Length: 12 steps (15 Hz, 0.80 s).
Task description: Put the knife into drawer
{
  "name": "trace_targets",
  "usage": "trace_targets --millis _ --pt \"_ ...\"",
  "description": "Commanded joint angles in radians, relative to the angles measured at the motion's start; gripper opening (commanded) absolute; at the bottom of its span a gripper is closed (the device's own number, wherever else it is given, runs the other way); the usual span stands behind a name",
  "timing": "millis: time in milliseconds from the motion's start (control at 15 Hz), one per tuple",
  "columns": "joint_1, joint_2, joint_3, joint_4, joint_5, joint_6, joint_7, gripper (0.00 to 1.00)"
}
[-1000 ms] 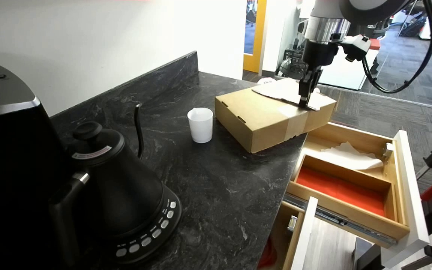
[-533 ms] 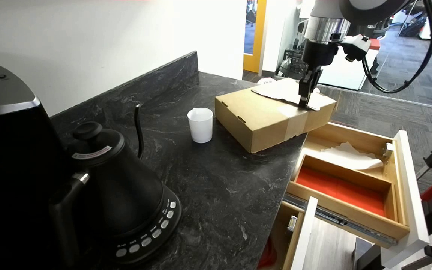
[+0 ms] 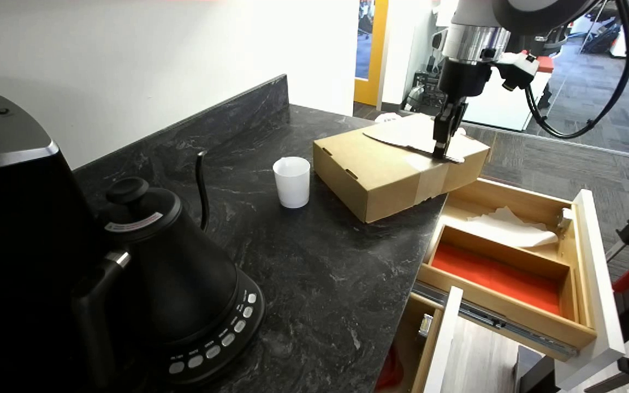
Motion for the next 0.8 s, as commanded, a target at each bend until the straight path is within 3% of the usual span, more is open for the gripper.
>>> trace_targets --millis 0,733 --pt "-0.014 -0.037 0.011 -0.028 0.019 0.013 -0.011 0.07" --pt "-0.053 -0.028 0.063 -0.022 0.089 0.06 -0.169 0.07"
